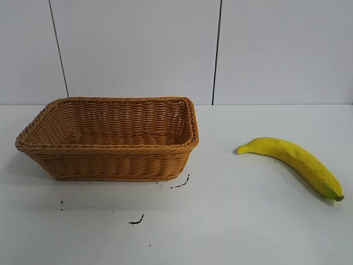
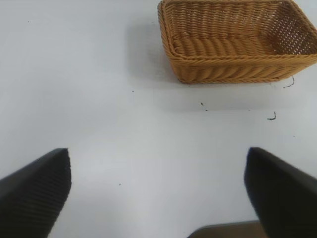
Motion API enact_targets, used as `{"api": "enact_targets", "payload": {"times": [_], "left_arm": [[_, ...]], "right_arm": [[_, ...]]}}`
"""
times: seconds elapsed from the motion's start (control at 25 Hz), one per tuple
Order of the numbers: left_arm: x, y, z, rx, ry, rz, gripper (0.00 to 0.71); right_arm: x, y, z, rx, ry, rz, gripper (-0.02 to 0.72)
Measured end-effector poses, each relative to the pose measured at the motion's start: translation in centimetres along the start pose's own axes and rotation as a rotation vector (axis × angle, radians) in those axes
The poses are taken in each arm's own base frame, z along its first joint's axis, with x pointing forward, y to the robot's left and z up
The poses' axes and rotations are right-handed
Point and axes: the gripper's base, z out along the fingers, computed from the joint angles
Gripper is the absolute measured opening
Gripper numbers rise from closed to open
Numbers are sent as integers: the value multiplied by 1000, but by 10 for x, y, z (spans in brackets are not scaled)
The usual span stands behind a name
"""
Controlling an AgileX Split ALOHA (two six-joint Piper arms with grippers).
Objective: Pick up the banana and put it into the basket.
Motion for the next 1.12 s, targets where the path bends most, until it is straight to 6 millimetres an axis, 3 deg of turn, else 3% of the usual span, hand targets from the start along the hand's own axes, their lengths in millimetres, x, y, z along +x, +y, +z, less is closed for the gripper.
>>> {"api": "enact_targets", "payload": {"times": [0.36,0.52,0.64,0.84,1.12], "left_arm": [[0,0,0,0,0,0,690],[0,0,0,0,0,0,690],[0,0,0,0,0,0,690],[0,0,0,0,0,0,690],[0,0,0,0,0,0,690]], "right_arm": [[0,0,0,0,0,0,621],[-6,0,5,-7,46,12,675],[-25,0,13,-6,120,19,690],[-73,-1,40,-9,265,30,692],[-133,-4,111,-17,491,11,692]]}}
